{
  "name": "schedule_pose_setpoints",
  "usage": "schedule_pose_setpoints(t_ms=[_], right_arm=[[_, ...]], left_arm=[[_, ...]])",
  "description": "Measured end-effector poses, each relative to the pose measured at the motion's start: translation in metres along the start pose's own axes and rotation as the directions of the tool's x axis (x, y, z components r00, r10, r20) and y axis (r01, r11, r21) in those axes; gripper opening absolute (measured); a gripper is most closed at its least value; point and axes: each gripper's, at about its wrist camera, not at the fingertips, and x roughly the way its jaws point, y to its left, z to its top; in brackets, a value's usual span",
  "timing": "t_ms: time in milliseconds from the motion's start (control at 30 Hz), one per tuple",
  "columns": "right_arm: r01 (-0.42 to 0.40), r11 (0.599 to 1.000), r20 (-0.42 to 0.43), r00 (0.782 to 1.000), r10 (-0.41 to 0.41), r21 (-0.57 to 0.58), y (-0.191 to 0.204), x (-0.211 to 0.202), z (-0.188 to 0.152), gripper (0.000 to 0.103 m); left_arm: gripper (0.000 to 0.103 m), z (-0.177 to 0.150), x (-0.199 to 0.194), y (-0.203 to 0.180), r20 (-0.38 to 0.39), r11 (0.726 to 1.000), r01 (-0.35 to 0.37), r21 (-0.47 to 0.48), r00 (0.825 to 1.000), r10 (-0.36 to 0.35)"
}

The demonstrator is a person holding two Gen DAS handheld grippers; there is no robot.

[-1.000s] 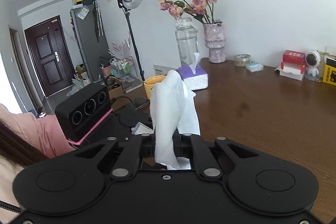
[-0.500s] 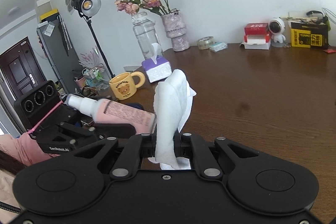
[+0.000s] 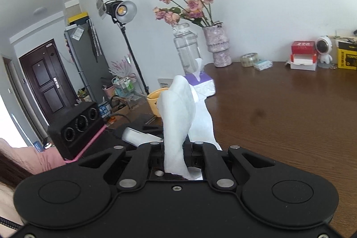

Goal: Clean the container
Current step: 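Wrap the tissue over the bottle cap with the right gripper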

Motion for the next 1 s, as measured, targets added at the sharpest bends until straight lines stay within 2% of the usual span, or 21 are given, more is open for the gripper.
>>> schedule_pose_setpoints(t_ms=[100, 200, 333, 500, 567, 667, 867, 933, 1000], right_arm=[[-0.053, 0.998, 0.006, 0.999, 0.053, -0.033, 0.017, 0.001, 0.002, 0.007], [-0.047, 0.998, 0.018, 0.999, 0.048, -0.046, 0.021, -0.002, 0.002, 0.007], [0.053, 0.998, 0.027, 0.998, -0.054, 0.03, -0.005, -0.01, 0.0, 0.007], [0.167, 0.982, -0.009, 0.986, -0.167, 0.089, -0.031, -0.011, -0.008, 0.007], [0.184, 0.978, -0.015, 0.983, -0.183, 0.095, -0.033, -0.01, -0.01, 0.007], [0.153, 0.985, 0.002, 0.988, -0.154, 0.076, -0.025, -0.008, -0.009, 0.007], [0.017, 1.0, 0.052, 0.998, -0.017, -0.002, 0.01, -0.009, 0.001, 0.007], [0.002, 1.0, 0.06, 0.998, -0.001, -0.014, 0.014, -0.009, 0.002, 0.007], [0.023, 1.0, 0.056, 0.998, -0.023, -0.006, 0.01, -0.009, 0.0, 0.007]], left_arm=[[0.033, -0.001, 0.001, -0.001, 0.0, 1.0, -0.001, -0.005, 1.0, 0.001], [0.033, -0.001, 0.0, 0.0, 0.006, 1.0, -0.003, -0.009, 1.0, 0.003], [0.033, -0.001, -0.004, 0.002, 0.016, 1.0, -0.006, -0.014, 1.0, 0.006], [0.033, 0.0, -0.01, 0.003, 0.034, 1.0, -0.015, -0.023, 0.999, 0.016], [0.033, 0.001, -0.011, 0.003, 0.037, 1.0, -0.018, -0.024, 0.999, 0.019], [0.033, 0.001, -0.011, 0.003, 0.033, 1.0, -0.019, -0.023, 0.999, 0.02], [0.033, 0.001, -0.004, 0.0, 0.028, 1.0, -0.016, -0.022, 0.999, 0.017], [0.033, 0.001, -0.002, -0.001, 0.027, 1.0, -0.015, -0.022, 1.0, 0.016], [0.033, 0.002, -0.003, -0.003, 0.033, 1.0, -0.014, -0.018, 0.999, 0.014]])
